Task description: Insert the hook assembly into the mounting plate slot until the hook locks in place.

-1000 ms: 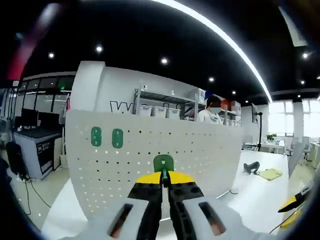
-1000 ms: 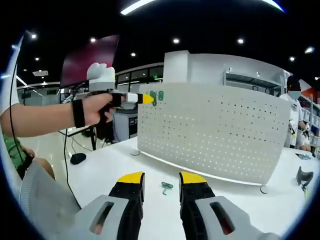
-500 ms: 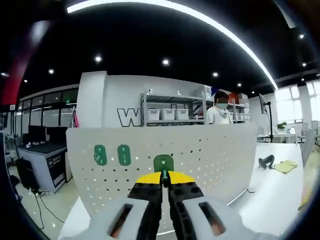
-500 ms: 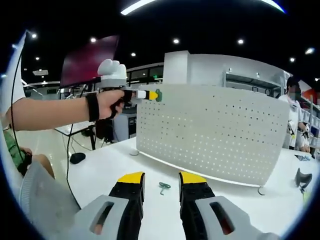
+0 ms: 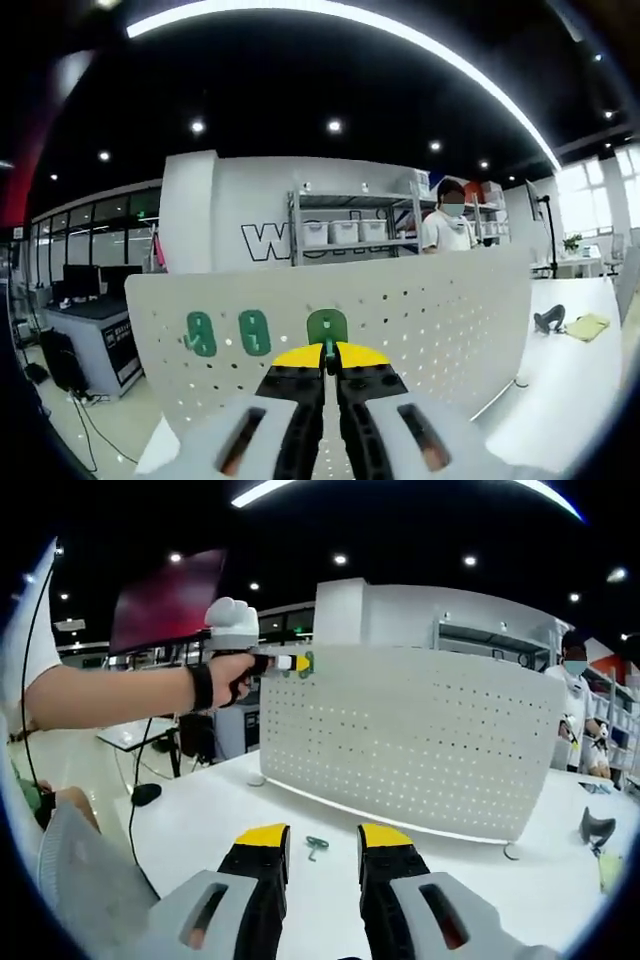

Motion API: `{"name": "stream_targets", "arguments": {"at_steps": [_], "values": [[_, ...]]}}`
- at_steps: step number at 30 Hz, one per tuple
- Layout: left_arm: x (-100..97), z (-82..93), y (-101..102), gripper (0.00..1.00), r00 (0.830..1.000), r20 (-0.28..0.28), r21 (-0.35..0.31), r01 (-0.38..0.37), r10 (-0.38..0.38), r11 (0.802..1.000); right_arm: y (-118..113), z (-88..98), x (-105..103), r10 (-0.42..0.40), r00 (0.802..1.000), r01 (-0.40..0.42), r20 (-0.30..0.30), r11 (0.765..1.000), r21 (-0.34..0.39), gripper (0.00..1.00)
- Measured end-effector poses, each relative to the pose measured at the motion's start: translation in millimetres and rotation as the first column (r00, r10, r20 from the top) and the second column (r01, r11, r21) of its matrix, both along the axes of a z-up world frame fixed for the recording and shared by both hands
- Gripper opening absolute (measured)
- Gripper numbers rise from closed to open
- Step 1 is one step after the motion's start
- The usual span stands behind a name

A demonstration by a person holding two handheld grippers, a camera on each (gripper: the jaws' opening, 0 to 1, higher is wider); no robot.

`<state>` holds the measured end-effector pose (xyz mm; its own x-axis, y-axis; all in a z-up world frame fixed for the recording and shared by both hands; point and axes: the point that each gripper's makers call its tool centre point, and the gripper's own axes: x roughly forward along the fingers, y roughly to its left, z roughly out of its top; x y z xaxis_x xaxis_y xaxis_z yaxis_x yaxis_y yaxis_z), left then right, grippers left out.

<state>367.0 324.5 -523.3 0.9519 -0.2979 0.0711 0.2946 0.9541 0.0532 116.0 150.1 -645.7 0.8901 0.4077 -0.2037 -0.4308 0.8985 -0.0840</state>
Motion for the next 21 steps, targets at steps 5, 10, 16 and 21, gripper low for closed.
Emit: {"name": "stream_targets", "arguments": {"at_steps": [5, 10, 16, 21], "values": [[10.9, -0.7, 1, 0.02, 1.000, -0.007, 0.006, -0.018, 0.018, 1.000, -1, -0.9, 2, -0.006, 1.000, 0.006, -0.005, 1.000, -0.002, 0.27], [20.0, 1.7, 1, 0.03, 1.000, 0.002, 0.019, -0.030, 0.030, 0.999, -5, -3.6, 3, -0.018, 1.000, 0.018, -0.012, 1.000, -0.008, 0.27], [32.9, -0.1, 0, 0.03, 0.999, 0.003, 0.038, -0.048, 0.047, 0.998, -8, -6.8, 1, -0.031, 0.999, 0.031, -0.024, 1.000, -0.004, 0.27], [41.0, -3.8, 2, 0.03, 0.998, -0.009, 0.037, -0.055, 0.055, 0.998, -9, -8.9, -1, -0.049, 0.998, 0.049, -0.031, 0.999, -0.004, 0.27]]}}
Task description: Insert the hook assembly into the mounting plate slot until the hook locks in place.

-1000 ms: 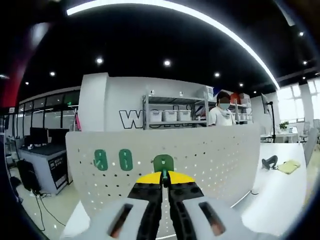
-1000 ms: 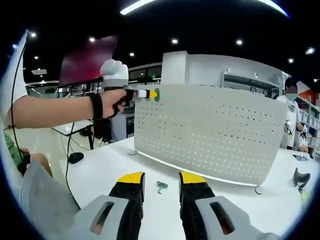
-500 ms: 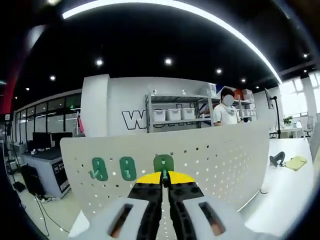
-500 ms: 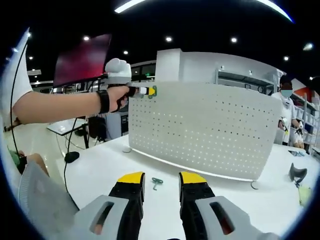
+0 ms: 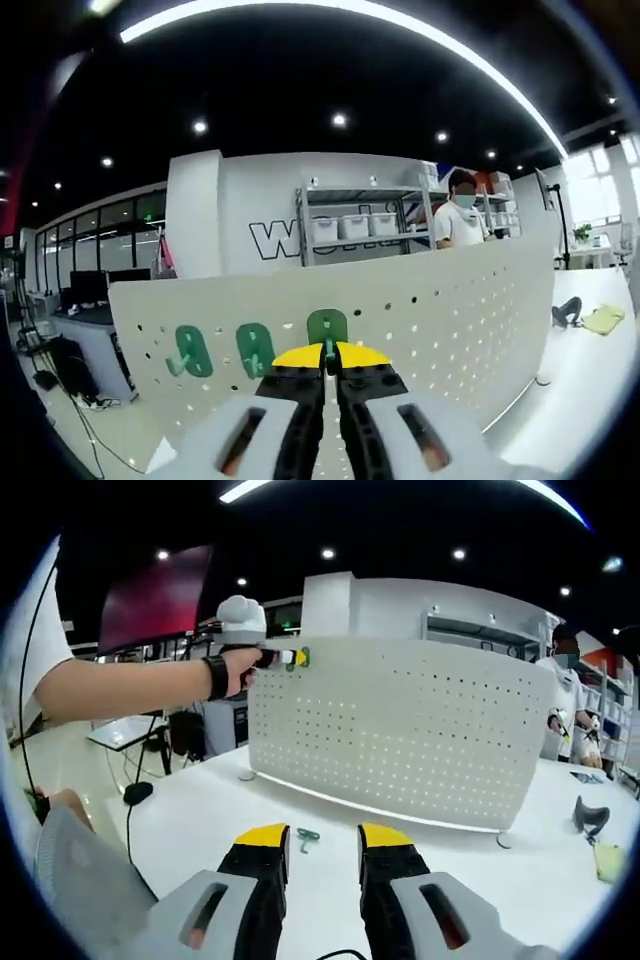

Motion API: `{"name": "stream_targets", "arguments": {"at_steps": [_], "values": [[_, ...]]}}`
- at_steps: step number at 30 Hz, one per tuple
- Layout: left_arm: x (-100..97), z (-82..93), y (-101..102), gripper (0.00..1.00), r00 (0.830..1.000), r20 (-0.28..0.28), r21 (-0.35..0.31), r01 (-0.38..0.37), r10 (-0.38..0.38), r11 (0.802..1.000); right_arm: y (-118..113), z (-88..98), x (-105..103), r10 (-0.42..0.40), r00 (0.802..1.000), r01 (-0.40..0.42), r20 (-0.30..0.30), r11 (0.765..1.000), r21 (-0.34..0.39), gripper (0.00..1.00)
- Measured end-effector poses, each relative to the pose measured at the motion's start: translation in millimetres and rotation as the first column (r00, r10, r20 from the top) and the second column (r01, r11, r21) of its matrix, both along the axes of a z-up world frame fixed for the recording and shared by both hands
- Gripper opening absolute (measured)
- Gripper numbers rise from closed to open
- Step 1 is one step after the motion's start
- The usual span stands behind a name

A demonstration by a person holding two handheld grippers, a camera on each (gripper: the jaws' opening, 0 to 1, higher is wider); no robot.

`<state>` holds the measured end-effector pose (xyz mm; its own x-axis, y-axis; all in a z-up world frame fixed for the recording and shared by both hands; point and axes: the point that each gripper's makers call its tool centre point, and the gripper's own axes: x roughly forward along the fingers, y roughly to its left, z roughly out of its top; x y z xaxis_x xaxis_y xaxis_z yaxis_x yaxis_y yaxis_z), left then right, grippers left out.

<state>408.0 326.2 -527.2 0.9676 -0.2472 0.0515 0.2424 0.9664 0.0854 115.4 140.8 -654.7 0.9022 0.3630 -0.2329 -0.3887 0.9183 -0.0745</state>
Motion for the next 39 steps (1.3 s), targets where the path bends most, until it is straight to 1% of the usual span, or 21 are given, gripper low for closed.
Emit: {"name": "stream_targets", "arguments": {"at_steps": [3, 5, 7, 9, 12, 13, 16, 17, 18, 20, 21, 23, 24, 25, 27, 30, 31, 33, 35, 36, 39], "values": [[2.5, 1.2, 1, 0.03, 1.000, 0.003, -0.004, -0.002, 0.002, 1.000, 0, -0.4, 0, -0.005, 1.000, 0.005, 0.001, 1.000, 0.001, 0.27], [4.7, 1.6, 0, 0.03, 1.000, -0.001, -0.023, 0.015, -0.015, 1.000, 0, -2.0, 0, -0.007, 1.000, 0.007, -0.006, 1.000, -0.003, 0.26], [6.6, 0.5, 0, 0.03, 1.000, -0.003, -0.005, 0.011, -0.011, 1.000, 0, -4.1, 0, -0.012, 1.000, 0.012, -0.012, 1.000, 0.001, 0.26], [7.9, 0.6, 0, 0.03, 1.000, -0.008, -0.027, 0.024, -0.024, 0.999, 1, -4.1, 0, -0.014, 1.000, 0.014, -0.009, 1.000, 0.002, 0.26], [10.9, -3.6, 2, 0.03, 1.000, -0.014, -0.009, 0.013, -0.013, 1.000, 2, -4.0, -1, -0.016, 1.000, 0.016, -0.012, 1.000, 0.000, 0.26], [10.3, -3.0, 3, 0.03, 1.000, -0.023, -0.064, 0.018, -0.020, 0.998, 2, -2.8, -2, -0.016, 1.000, 0.016, -0.006, 1.000, -0.001, 0.26], [10.2, -3.5, 2, 0.03, 1.000, -0.017, -0.022, 0.015, -0.016, 1.000, 2, -3.9, -2, -0.021, 1.000, 0.021, -0.010, 1.000, -0.002, 0.26], [9.9, -3.0, 2, 0.03, 1.000, -0.019, -0.028, 0.017, -0.017, 0.999, 1, -4.8, -2, -0.021, 1.000, 0.021, -0.013, 1.000, 0.001, 0.26], [8.4, 2.2, -1, 0.03, 1.000, -0.005, -0.083, 0.030, -0.031, 0.996, 1, -4.8, -2, -0.021, 1.000, 0.021, -0.010, 1.000, -0.002, 0.26], [10.5, 1.1, 0, 0.03, 1.000, -0.011, -0.060, 0.021, -0.022, 0.998, 0, -5.8, -2, -0.024, 1.000, 0.024, -0.013, 1.000, -0.004, 0.26], [12.1, -1.1, 0, 0.03, 0.999, -0.026, -0.049, 0.017, -0.018, 0.999, 0, -6.0, -2, -0.024, 1.000, 0.024, -0.017, 1.000, -0.001, 0.26], [10.5, -0.4, -3, 0.03, 0.999, -0.025, -0.062, 0.026, -0.027, 0.998, -1, -4.6, -2, -0.026, 1.000, 0.026, -0.011, 1.000, -0.006, 0.26], [11.4, -0.3, -3, 0.03, 1.000, -0.007, -0.001, 0.015, -0.015, 1.000, -2, -3.9, -2, -0.029, 1.000, 0.029, -0.008, 1.000, -0.003, 0.26], [12.1, -4.0, -4, 0.03, 1.000, -0.025, 0.001, 0.010, -0.010, 1.000, -2, -4.0, -2, -0.031, 0.999, 0.031, -0.012, 1.000, 0.002, 0.26], [12.4, -2.9, -3, 0.03, 1.000, -0.026, -0.021, 0.013, -0.014, 1.000, -3, -3.5, -2, -0.030, 1.000, 0.030, -0.008, 1.000, -0.006, 0.26], [14.7, -2.8, -4, 0.03, 1.000, -0.026, 0.041, -0.010, 0.011, 0.999, -3, -3.7, -2, -0.032, 0.999, 0.032, -0.010, 0.999, 0.000, 0.26], [15.2, -3.5, -3, 0.03, 0.999, -0.032, 0.081, -0.021, 0.024, 0.996, -4, -4.0, -2, -0.032, 0.999, 0.032, -0.009, 0.999, -0.001, 0.26], [16.2, -3.8, -6, 0.03, 0.998, -0.047, 0.112, -0.036, 0.041, 0.993, -3, -5.8, -2, -0.032, 0.999, 0.032, -0.015, 0.999, 0.000, 0.26], [18.1, -4.1, -7, 0.03, 0.997, -0.056, 0.129, -0.042, 0.049, 0.991, -2, -7.1, -2, -0.030, 0.999, 0.030, -0.018, 1.000, 0.007, 0.25], [16.0, -4.2, -6, 0.03, 0.995, -0.077, 0.103, -0.048, 0.056, 0.994, -1, -7.7, -2, -0.029, 0.999, 0.029, -0.017, 1.000, 0.006, 0.25], [14.5, -3.2, -6, 0.03, 0.996, -0.066, 0.126, -0.045, 0.054, 0.991, 0, -8.4, -2, -0.025, 0.999, 0.026, -0.019, 1.000, 0.011, 0.25]]}}
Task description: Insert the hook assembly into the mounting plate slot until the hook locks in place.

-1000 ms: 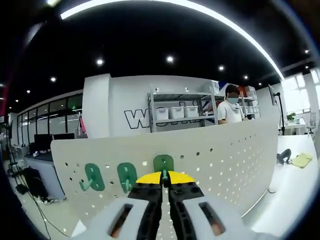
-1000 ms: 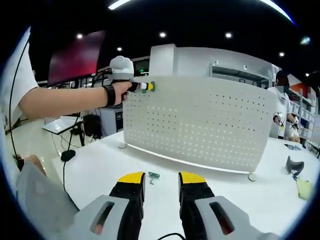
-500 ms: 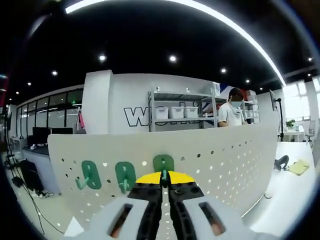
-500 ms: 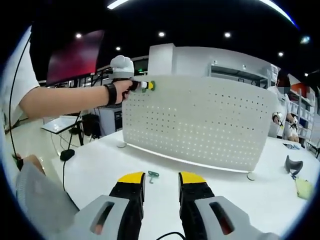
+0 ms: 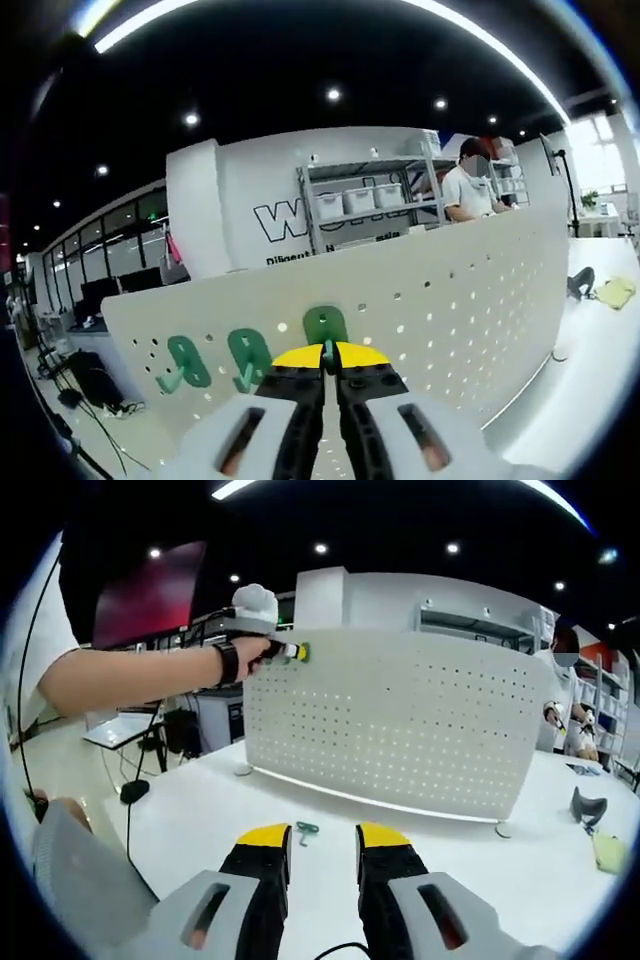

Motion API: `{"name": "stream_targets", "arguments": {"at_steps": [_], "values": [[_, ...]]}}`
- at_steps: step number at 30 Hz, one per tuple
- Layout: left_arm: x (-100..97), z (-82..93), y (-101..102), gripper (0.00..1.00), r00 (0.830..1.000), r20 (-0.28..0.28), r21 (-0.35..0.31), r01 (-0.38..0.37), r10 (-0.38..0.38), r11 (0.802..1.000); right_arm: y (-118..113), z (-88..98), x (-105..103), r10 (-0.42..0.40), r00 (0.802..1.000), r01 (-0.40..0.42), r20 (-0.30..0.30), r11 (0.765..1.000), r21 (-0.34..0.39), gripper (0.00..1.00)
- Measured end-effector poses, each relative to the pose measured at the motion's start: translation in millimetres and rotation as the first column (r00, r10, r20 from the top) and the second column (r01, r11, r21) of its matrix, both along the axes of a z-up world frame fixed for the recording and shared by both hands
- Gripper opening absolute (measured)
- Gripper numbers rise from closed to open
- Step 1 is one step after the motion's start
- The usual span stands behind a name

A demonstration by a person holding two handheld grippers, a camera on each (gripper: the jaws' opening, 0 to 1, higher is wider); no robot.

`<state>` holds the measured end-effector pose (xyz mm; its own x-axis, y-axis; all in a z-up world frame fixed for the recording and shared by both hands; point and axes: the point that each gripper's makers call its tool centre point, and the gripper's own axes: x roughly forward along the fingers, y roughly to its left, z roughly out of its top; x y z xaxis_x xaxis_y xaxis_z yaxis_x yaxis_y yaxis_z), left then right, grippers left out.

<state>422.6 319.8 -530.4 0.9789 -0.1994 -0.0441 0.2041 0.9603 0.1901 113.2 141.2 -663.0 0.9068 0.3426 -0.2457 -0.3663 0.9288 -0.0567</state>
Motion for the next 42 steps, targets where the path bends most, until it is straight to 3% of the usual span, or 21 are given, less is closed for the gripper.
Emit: {"name": "stream_targets", "arguments": {"at_steps": [12, 25, 30, 32, 42], "values": [[-1.3, -0.1, -3, 0.08, 1.000, -0.003, 0.004, 0.031, -0.031, 1.000, -1, 0.0, 1, -0.003, 1.000, 0.003, 0.003, 1.000, 0.016, 0.25], [-2.5, 12.5, -2, 0.11, 0.997, 0.056, 0.038, 0.043, -0.045, 0.998, -3, -2.0, 0, -0.009, 1.000, 0.009, -0.003, 1.000, 0.023, 0.25], [-2.4, 10.9, -5, 0.12, 0.996, 0.051, 0.064, 0.071, -0.075, 0.995, -1, -3.0, 2, -0.003, 1.000, 0.003, -0.003, 1.000, 0.024, 0.25], [-1.6, 2.9, -9, 0.11, 0.995, 0.012, 0.048, 0.100, -0.101, 0.994, 0, -3.0, 3, 0.002, 1.000, -0.002, -0.003, 1.000, 0.029, 0.25], [-3.7, 3.4, -13, 0.16, 0.993, 0.018, 0.045, 0.119, -0.120, 0.992, -1, -3.1, 6, 0.006, 1.000, -0.006, 0.001, 0.999, 0.035, 0.25]]}}
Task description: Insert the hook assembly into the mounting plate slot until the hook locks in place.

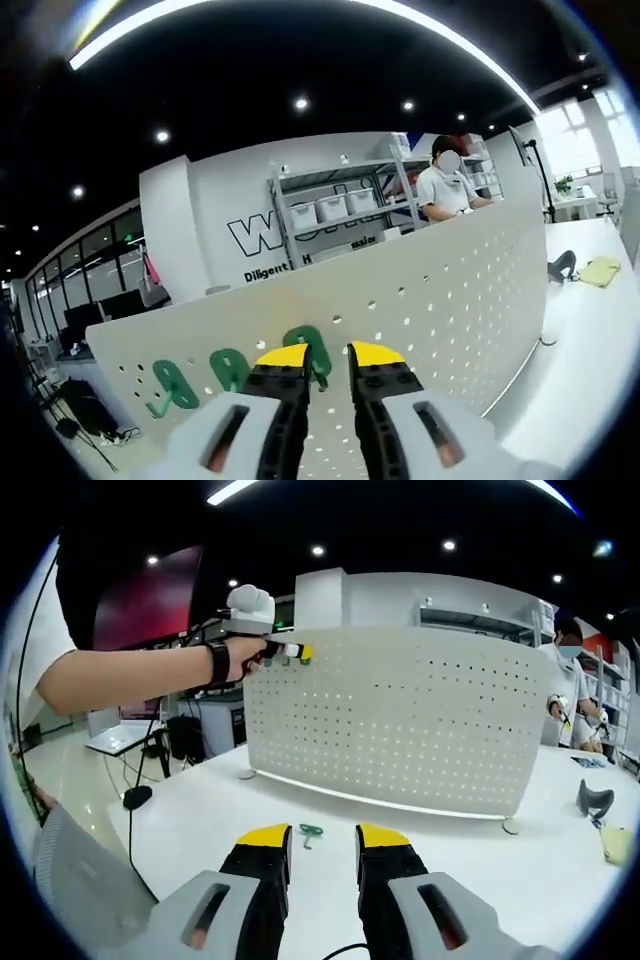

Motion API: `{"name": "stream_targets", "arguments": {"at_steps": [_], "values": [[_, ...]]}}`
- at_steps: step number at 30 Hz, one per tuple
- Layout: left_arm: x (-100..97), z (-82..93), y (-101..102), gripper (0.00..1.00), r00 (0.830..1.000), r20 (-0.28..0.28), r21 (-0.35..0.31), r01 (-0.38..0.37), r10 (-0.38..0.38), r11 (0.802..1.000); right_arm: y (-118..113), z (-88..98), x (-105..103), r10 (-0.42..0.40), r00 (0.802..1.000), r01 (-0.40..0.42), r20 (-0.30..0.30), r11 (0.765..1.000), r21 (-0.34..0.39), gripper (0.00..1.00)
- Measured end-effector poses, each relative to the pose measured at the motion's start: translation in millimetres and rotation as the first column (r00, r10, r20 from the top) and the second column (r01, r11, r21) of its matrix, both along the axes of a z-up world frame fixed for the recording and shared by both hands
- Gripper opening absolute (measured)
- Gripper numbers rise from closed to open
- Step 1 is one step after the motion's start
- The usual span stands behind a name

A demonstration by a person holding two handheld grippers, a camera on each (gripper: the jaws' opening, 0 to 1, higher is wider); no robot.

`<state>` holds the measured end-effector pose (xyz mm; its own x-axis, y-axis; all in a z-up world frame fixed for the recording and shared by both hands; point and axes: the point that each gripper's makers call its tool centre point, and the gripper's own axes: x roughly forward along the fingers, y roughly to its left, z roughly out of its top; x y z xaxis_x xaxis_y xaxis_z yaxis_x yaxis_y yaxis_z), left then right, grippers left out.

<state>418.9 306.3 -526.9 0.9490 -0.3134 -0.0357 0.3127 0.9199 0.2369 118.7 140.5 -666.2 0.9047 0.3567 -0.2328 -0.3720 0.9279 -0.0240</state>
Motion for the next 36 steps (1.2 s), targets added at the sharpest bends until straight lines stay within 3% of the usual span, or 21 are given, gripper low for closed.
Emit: {"name": "stream_targets", "arguments": {"at_steps": [2, 5, 10, 20, 27, 36], "values": [[-1.0, -0.7, 0, 0.18, 1.000, 0.000, 0.008, 0.008, -0.008, 1.000, -1, -0.1, 1, 0.000, 1.000, 0.000, 0.002, 1.000, 0.003, 0.25], [-5.5, 5.1, -2, 0.21, 0.999, 0.021, -0.067, 0.036, -0.035, 0.997, -1, 0.5, 1, 0.002, 1.000, -0.002, 0.007, 1.000, 0.009, 0.25], [-15.4, 7.3, 0, 0.27, 0.999, 0.013, -0.073, 0.049, -0.048, 0.996, -2, 1.2, 1, 0.010, 1.000, -0.010, 0.012, 1.000, 0.018, 0.26], [-45.3, 9.9, 3, 0.26, 0.999, 0.019, -0.039, 0.051, -0.051, 0.998, -4, 2.9, 1, 0.032, 0.999, -0.033, 0.015, 0.999, 0.035, 0.26], [-68.0, 1.7, 4, 0.27, 0.998, -0.001, -0.026, 0.057, -0.057, 0.998, -3, 6.3, -2, 0.047, 0.999, -0.048, 0.025, 0.998, 0.043, 0.26], [-96.3, -24.1, 1, 0.28, 0.997, -0.044, -0.023, 0.069, -0.070, 0.997, -2, 6.6, -6, 0.074, 0.997, -0.075, 0.030, 0.996, 0.054, 0.26]]}}
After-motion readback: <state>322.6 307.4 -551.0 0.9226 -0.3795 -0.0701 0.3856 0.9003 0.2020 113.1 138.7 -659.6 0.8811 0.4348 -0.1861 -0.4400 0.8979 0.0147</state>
